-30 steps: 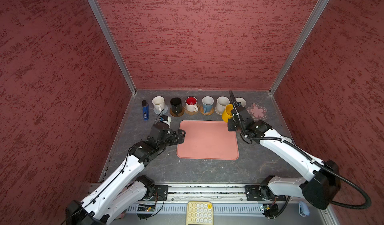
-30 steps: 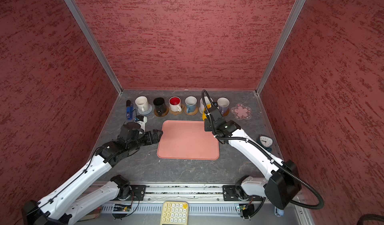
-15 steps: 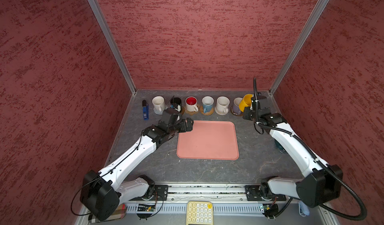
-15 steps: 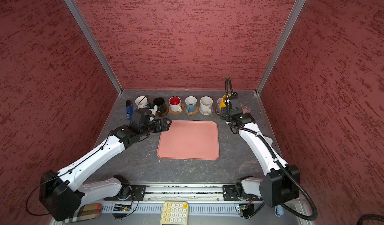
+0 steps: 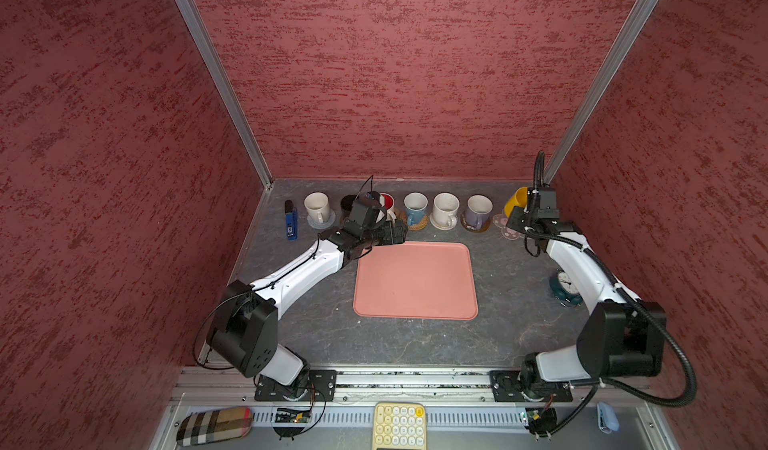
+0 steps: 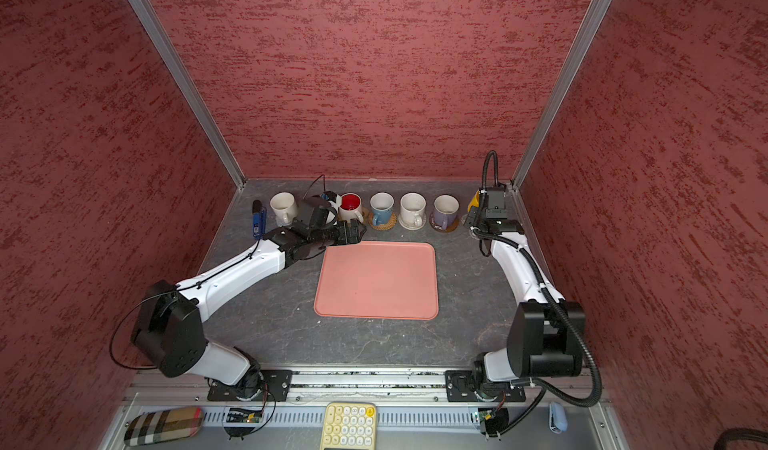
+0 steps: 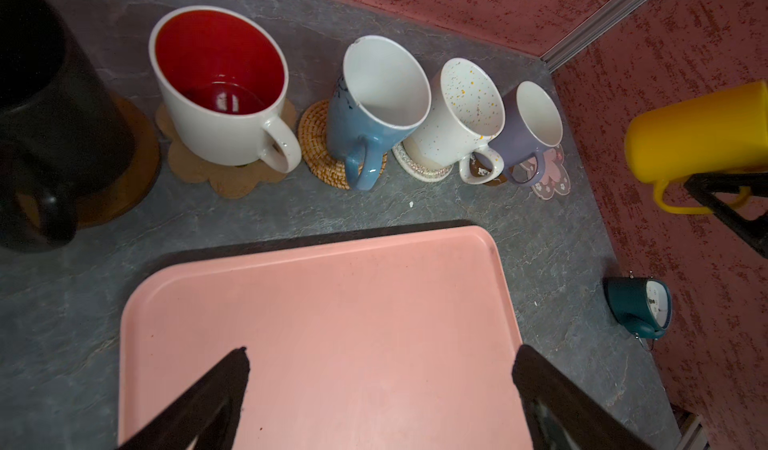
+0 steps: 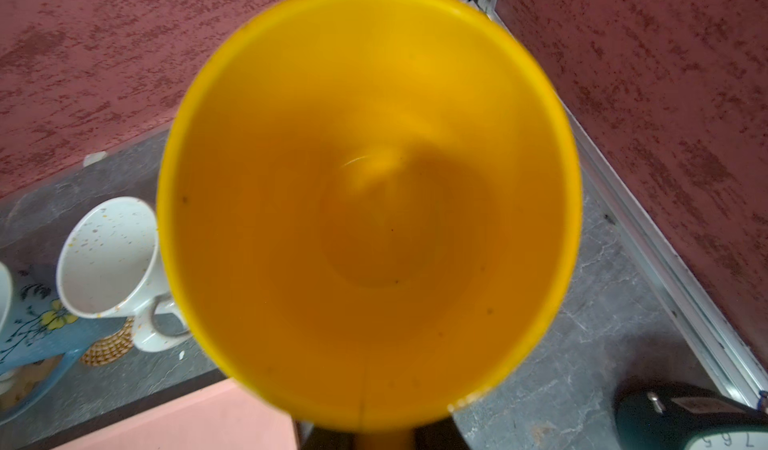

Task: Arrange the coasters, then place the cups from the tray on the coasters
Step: 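Set the yellow mug on the flower coaster, open right gripper while left moves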

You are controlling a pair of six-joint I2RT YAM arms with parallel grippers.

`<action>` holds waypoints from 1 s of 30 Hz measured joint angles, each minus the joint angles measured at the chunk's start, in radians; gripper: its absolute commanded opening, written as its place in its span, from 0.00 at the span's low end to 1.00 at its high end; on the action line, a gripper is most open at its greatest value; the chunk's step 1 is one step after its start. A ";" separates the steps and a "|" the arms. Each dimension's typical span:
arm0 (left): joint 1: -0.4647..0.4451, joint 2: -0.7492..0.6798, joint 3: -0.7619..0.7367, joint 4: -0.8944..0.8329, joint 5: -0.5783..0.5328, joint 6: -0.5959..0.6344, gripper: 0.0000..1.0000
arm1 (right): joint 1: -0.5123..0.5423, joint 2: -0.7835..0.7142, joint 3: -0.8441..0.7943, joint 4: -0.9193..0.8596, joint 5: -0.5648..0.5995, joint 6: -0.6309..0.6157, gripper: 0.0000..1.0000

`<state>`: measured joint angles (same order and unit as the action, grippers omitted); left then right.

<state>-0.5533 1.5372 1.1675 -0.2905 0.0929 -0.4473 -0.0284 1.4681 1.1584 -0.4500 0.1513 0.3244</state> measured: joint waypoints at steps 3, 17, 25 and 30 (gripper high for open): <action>-0.014 0.044 0.056 0.011 0.000 0.012 1.00 | -0.026 0.050 0.000 0.040 -0.011 -0.001 0.00; -0.031 0.209 0.239 0.024 -0.027 0.082 1.00 | -0.050 0.322 0.102 0.122 0.010 -0.050 0.00; -0.031 0.275 0.282 0.024 -0.026 0.101 1.00 | -0.058 0.415 0.162 0.127 0.043 -0.064 0.00; -0.031 0.307 0.309 0.025 -0.023 0.105 1.00 | -0.068 0.444 0.178 0.134 0.056 -0.071 0.00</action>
<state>-0.5838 1.8439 1.4769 -0.2657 0.0696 -0.3428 -0.0963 1.9118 1.3365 -0.3161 0.2070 0.2531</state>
